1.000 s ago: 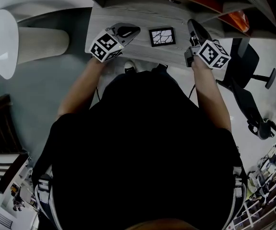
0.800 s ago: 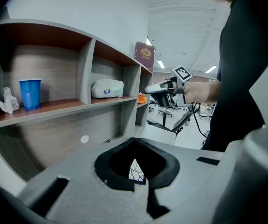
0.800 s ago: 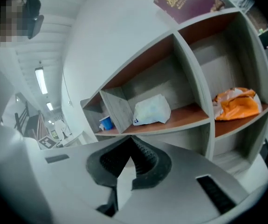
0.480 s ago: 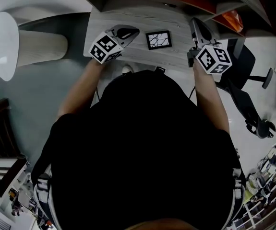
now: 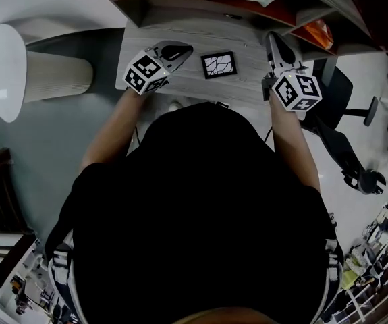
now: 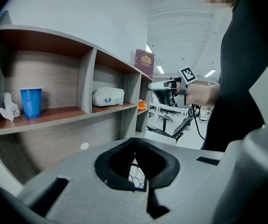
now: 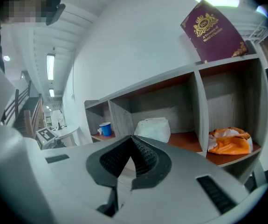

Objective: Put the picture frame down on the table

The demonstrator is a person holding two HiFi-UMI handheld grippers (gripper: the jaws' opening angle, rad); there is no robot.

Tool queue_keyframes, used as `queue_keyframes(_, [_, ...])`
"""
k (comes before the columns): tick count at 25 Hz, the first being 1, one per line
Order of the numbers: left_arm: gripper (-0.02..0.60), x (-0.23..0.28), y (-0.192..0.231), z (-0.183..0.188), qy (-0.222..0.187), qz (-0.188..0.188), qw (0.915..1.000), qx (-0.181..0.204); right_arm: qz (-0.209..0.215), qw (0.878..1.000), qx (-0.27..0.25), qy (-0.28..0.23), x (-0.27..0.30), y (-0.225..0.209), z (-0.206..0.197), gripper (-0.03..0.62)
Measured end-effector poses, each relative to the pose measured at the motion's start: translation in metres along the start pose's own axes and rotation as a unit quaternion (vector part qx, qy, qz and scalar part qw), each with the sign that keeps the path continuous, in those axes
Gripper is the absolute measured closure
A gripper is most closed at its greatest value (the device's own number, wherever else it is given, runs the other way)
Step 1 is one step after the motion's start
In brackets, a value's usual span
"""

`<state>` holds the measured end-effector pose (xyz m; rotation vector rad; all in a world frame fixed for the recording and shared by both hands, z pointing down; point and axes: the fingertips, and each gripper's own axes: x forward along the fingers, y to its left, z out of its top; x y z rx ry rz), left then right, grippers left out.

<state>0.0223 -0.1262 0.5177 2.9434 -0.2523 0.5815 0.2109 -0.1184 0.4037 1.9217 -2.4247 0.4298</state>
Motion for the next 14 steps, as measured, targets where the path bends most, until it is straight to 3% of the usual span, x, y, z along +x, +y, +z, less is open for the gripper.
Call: queue_keyframes(14, [0.565, -0.001, 0.005, 0.043, -0.03, -0.014, 0.9993, 0.015, -0.025, 0.999, -0.031, -0.005, -0.007, -0.008, 0.008, 0.588])
